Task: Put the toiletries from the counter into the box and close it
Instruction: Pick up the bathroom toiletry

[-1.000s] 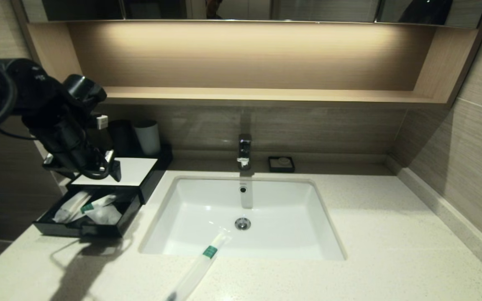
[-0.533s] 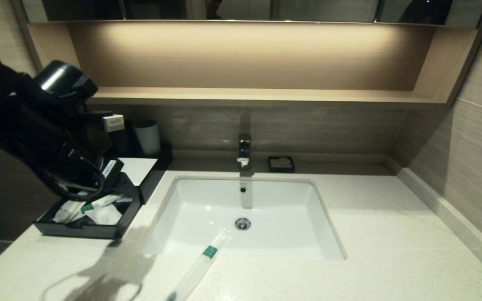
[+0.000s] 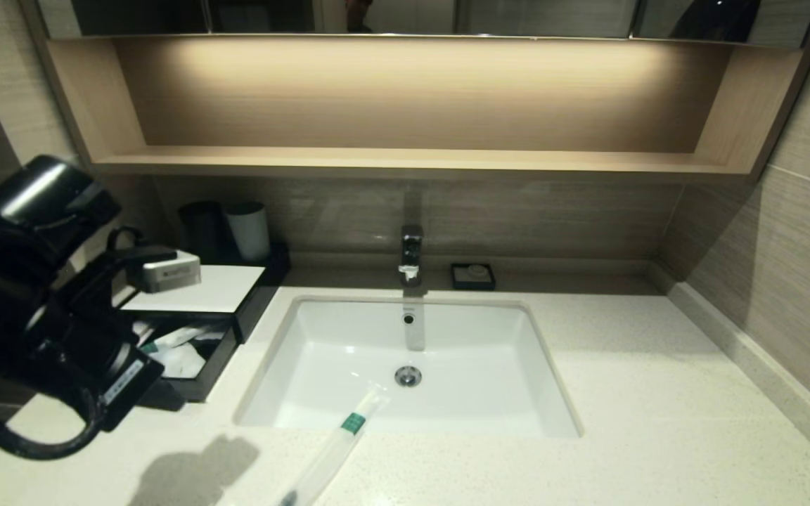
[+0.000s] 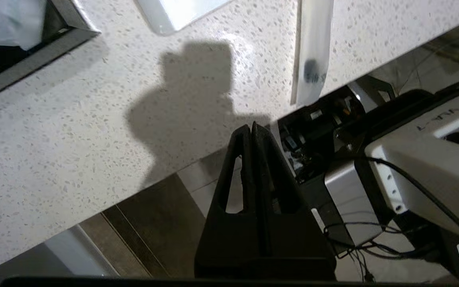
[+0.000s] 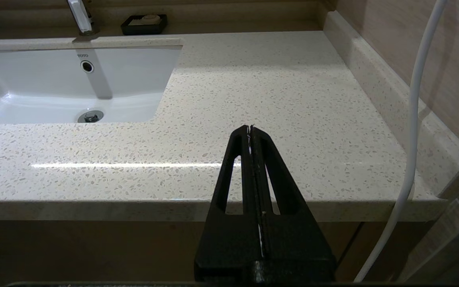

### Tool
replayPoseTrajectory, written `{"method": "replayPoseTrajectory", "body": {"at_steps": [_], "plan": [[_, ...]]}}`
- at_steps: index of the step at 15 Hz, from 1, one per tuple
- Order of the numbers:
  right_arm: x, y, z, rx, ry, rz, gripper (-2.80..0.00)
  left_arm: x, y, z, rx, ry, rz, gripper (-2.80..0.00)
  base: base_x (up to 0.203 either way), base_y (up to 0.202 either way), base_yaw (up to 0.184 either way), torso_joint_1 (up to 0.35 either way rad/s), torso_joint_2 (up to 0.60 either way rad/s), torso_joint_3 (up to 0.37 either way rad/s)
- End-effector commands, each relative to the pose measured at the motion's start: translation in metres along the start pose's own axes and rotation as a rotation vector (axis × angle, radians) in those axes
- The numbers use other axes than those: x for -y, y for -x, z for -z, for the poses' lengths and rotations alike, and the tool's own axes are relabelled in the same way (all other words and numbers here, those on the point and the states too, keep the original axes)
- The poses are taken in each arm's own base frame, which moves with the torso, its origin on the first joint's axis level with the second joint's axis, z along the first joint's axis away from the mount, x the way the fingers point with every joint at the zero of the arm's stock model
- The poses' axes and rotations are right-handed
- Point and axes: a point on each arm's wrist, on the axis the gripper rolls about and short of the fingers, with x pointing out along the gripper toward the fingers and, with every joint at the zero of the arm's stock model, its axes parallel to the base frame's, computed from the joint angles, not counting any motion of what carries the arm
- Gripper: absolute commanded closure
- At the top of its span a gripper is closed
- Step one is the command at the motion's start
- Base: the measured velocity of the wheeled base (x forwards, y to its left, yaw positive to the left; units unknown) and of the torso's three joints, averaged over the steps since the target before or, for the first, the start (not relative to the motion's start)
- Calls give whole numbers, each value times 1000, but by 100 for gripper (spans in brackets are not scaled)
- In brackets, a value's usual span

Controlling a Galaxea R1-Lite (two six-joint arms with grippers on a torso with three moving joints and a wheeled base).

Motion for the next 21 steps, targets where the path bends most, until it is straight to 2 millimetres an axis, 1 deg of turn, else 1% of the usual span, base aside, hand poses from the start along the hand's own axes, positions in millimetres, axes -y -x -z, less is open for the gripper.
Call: {"method": "replayPoseTrajectory", "body": {"at_steps": [1,3,7,10,14,17,19,21], "plan": [[0,0,0,-1,-1,0,0,8,-5,19,-22,-42,55,0,0,0,0,0,0,0],[0,0,0,-1,-1,0,0,12,-11,27,-22,-88,85,0,0,0,0,0,0,0],[0,0,0,0,-1,0,0,24,-25,32,-62,-151,127,0,0,0,0,0,0,0],[0,0,0,0,-1,0,0,34,-26,35,-74,-189,150,0,0,0,0,0,0,0],[0,0,0,0,-1,0,0,42,-37,32,-101,-222,173,0,0,0,0,0,0,0],[0,0,0,-1,-1,0,0,39,-50,25,-138,-211,175,0,0,0,0,0,0,0],[0,0,0,-1,-1,0,0,39,-61,18,-176,-204,185,0,0,0,0,0,0,0],[0,0,0,0,-1,0,0,39,-73,6,-201,-187,191,0,0,0,0,0,0,0]]}}
